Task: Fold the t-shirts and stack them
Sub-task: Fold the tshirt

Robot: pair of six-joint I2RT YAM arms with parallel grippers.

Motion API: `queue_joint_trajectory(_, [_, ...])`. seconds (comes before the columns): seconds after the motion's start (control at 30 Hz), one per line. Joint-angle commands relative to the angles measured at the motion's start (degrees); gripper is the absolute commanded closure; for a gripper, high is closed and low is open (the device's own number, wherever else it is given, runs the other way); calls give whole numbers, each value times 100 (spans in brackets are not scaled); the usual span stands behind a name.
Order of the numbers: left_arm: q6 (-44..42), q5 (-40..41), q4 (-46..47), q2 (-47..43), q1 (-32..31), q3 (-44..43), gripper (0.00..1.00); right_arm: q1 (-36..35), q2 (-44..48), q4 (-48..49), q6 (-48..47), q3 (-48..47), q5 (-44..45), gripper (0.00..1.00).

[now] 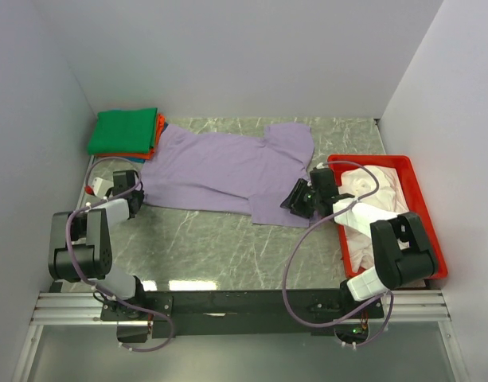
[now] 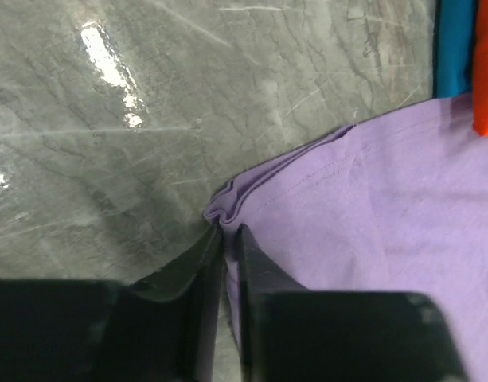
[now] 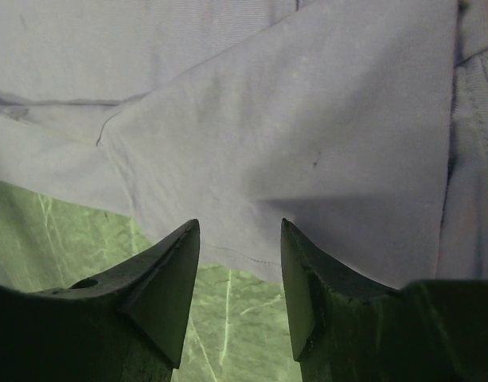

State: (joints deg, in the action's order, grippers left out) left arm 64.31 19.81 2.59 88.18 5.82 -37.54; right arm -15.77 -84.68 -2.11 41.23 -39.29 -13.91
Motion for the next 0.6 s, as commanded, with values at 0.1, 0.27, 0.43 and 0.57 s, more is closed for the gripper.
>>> queue_joint_trajectory(0.1, [-190,365,-241,-125,24,-350,90,-14,-285,193,-54,-158,178,48])
queue_joint_trajectory(0.27, [-349,900,-672,-354,24,-579,92,-14,-496,132,-63,-202,152,49])
queue_joint_trajectory(0.43, [-543,1042,-549,-574,33,-562,88,-14,-514,53,-63,-220,231,49])
queue_joint_trajectory(0.57, [-605,972,-566,-521,24,-597,82,-14,-514,9,-63,-228,231,49])
